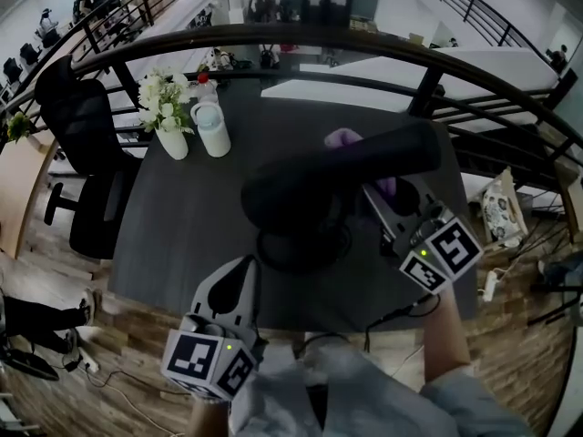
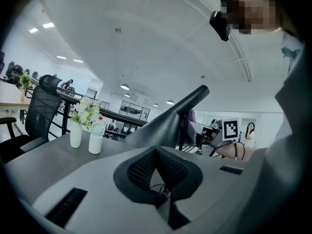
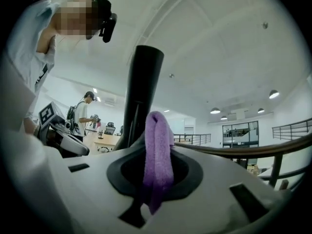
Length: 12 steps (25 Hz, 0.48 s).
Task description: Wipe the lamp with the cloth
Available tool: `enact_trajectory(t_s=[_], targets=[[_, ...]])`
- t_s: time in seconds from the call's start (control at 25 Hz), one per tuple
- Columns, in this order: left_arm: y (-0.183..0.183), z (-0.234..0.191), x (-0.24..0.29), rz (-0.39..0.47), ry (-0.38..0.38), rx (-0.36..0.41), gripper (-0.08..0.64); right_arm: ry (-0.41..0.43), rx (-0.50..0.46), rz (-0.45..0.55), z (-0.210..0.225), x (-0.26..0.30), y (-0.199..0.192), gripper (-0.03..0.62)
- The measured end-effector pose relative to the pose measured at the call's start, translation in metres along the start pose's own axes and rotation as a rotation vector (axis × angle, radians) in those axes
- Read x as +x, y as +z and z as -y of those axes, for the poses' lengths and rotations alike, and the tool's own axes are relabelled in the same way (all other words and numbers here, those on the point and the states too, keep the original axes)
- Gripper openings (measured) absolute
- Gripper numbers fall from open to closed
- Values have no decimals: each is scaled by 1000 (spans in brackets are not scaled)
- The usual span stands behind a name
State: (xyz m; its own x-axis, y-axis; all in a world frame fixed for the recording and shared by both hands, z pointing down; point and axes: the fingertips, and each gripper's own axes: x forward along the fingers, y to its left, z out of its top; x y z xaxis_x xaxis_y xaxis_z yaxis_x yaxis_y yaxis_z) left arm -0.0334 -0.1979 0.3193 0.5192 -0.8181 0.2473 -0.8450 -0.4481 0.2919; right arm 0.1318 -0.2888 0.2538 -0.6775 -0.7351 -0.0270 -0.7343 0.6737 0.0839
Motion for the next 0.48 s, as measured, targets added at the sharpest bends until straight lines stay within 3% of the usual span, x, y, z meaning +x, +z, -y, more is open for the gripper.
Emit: enact_trajectory(t_s=[0.16, 0.48], targets=[[3, 0, 1, 36, -2, 1, 14, 14, 37, -48, -2, 0, -25, 55], [-3, 6, 4, 8, 3, 0, 14, -24, 23, -186, -4, -9, -80, 55]])
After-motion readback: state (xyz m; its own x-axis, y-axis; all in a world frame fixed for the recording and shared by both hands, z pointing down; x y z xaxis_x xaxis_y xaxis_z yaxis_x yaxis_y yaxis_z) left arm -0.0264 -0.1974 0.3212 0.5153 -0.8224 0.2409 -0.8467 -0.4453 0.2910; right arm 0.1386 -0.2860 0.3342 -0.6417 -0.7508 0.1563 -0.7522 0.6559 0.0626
